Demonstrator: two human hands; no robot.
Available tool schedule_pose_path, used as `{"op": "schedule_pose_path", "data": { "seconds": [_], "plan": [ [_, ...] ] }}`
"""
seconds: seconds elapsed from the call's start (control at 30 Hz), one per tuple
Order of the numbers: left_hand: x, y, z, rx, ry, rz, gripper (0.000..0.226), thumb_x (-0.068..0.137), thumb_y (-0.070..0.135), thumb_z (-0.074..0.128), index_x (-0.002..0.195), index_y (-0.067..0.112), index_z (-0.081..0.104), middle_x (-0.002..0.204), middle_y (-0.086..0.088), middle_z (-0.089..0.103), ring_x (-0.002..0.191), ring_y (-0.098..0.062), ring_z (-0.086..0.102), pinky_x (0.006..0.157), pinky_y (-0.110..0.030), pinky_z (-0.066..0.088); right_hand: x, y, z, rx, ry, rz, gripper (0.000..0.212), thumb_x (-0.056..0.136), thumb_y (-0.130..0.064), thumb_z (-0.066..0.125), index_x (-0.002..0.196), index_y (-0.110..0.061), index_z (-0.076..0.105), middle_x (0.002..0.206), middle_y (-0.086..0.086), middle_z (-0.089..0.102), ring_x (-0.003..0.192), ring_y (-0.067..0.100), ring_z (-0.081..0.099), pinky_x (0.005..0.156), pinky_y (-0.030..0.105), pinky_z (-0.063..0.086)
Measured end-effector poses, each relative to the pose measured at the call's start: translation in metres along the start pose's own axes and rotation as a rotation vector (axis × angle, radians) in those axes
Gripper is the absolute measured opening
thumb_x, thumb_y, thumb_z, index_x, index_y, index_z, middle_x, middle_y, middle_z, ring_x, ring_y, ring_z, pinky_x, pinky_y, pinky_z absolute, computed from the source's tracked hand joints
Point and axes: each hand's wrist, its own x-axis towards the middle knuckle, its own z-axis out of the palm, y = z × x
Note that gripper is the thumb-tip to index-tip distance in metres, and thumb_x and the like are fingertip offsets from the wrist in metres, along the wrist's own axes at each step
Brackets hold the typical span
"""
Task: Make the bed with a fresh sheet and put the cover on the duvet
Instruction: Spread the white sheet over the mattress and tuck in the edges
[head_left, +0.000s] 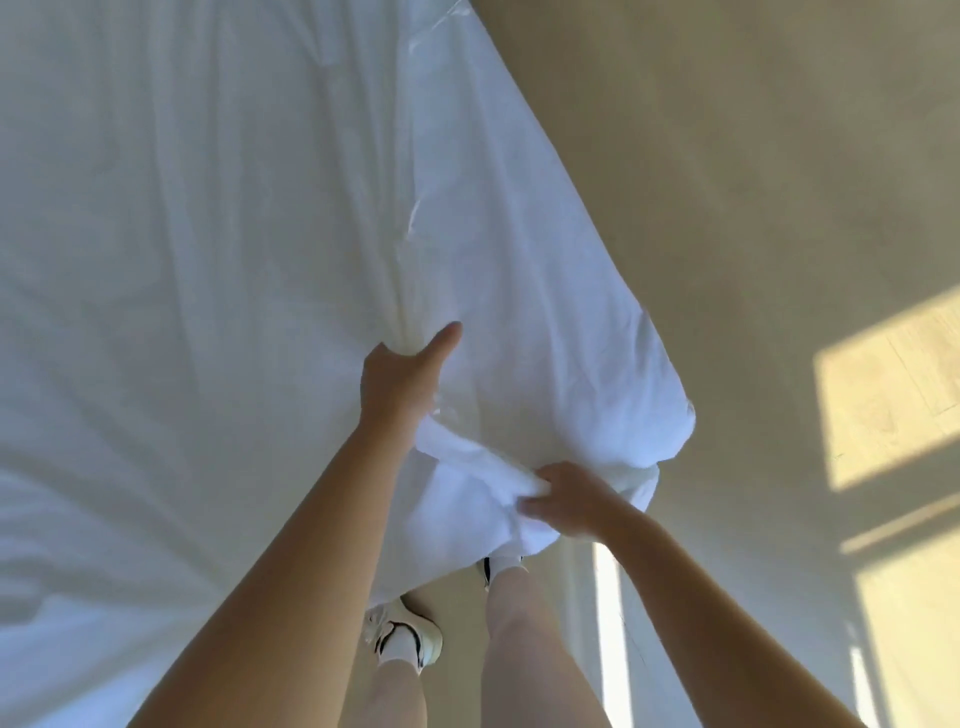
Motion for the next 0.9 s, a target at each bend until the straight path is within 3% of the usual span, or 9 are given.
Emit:
{"op": "schedule_pose_path", "data": {
  "seconds": [0.13, 0.2, 0.27, 0.33, 0.4, 0.5, 0.63, 0.73, 0.9],
  "plan": [
    [-0.006, -0.04, -0.002, 0.464, -0.105, -0.019, 0.063, 0.075, 0.037, 0.071, 0.124, 0.006, 0.045, 0.116, -0.011, 0.053, 0.107, -0.033, 0.055, 0.086, -0.037, 0.049, -0.03, -0.031, 0.072, 0.161, -0.066, -0.09, 0.021, 0.092, -0.034, 0.05, 0.102, -0.02, 0.062, 0.098, 0.005, 0.065, 0.092, 0.024, 0.06, 0.072, 0.027, 0.042],
    [-0.015, -0.057, -0.002, 0.348, -0.106, -0.009, 0.045, 0.086, 0.02, 0.056, 0.126, 0.003, 0.046, 0.119, -0.014, 0.054, 0.103, -0.033, 0.056, 0.084, -0.036, 0.05, -0.042, -0.054, 0.103, 0.292, -0.153, -0.126, 0.01, 0.089, -0.032, 0.052, 0.082, -0.027, 0.055, 0.079, -0.003, 0.06, 0.07, 0.016, 0.057, 0.066, 0.026, 0.042],
    [-0.02, -0.061, -0.015, -0.017, -0.093, -0.067, 0.032, 0.088, 0.006, 0.043, 0.117, 0.0, 0.055, 0.096, -0.016, 0.061, 0.074, -0.024, 0.061, 0.06, -0.025, 0.052, -0.037, -0.061, 0.107, 0.374, -0.063, -0.162, 0.008, 0.086, -0.034, 0.061, 0.088, -0.031, 0.054, 0.09, -0.001, 0.061, 0.081, 0.015, 0.058, 0.077, 0.029, 0.047],
    [-0.023, -0.061, -0.041, -0.272, -0.09, -0.104, 0.024, 0.087, 0.007, 0.041, 0.1, 0.005, 0.061, 0.07, -0.008, 0.055, 0.046, -0.012, 0.05, 0.039, -0.016, 0.037, -0.025, -0.067, 0.098, 0.506, 0.136, -0.181, 0.031, 0.083, -0.035, 0.068, 0.108, -0.027, 0.052, 0.115, 0.003, 0.056, 0.108, 0.019, 0.054, 0.094, 0.036, 0.044],
    [-0.024, -0.066, -0.071, -0.276, -0.119, -0.009, 0.018, 0.091, 0.026, 0.05, 0.096, 0.013, 0.061, 0.074, -0.001, 0.06, 0.058, -0.011, 0.058, 0.051, -0.019, 0.044, -0.017, -0.085, 0.09, 0.632, 0.266, -0.209, 0.058, 0.081, -0.034, 0.072, 0.128, -0.022, 0.039, 0.13, 0.0, 0.044, 0.124, 0.016, 0.042, 0.104, 0.034, 0.037],
    [-0.018, -0.083, -0.119, -0.002, -0.19, 0.083, 0.021, 0.082, 0.037, 0.066, 0.091, 0.019, 0.061, 0.08, 0.004, 0.064, 0.075, -0.015, 0.063, 0.061, -0.025, 0.049, -0.004, -0.132, 0.1, 0.54, 0.181, -0.256, 0.095, 0.077, -0.037, 0.075, 0.148, -0.027, 0.013, 0.136, -0.005, 0.031, 0.127, 0.007, 0.034, 0.103, 0.03, 0.036],
    [0.003, -0.129, -0.202, 0.238, -0.043, 0.095, 0.011, 0.083, 0.005, 0.053, 0.073, 0.009, 0.057, 0.074, -0.007, 0.061, 0.078, -0.031, 0.06, 0.056, -0.025, 0.041, 0.002, -0.186, 0.153, 0.524, -0.068, -0.206, 0.046, 0.088, -0.027, 0.065, 0.127, -0.009, 0.048, 0.11, 0.011, 0.059, 0.084, 0.015, 0.062, 0.064, 0.014, 0.046],
    [0.008, -0.165, -0.257, 0.305, 0.099, 0.142, 0.021, 0.088, 0.012, 0.049, 0.105, 0.006, 0.062, 0.099, -0.012, 0.064, 0.086, -0.03, 0.057, 0.068, -0.026, 0.038, 0.002, -0.209, 0.18, 0.519, 0.157, -0.255, 0.034, 0.09, -0.027, 0.06, 0.118, -0.008, 0.057, 0.104, 0.004, 0.061, 0.096, 0.018, 0.058, 0.076, 0.023, 0.041],
    [0.012, -0.162, -0.268, 0.313, -0.102, 0.27, 0.028, 0.088, 0.022, 0.055, 0.11, 0.006, 0.062, 0.097, -0.01, 0.063, 0.081, -0.026, 0.058, 0.065, -0.027, 0.042, 0.011, -0.237, 0.16, 0.535, 0.453, -0.219, 0.025, 0.089, -0.043, 0.059, 0.088, -0.018, 0.053, 0.076, -0.008, 0.043, 0.071, 0.009, 0.042, 0.065, 0.023, 0.034]
  ]
}}
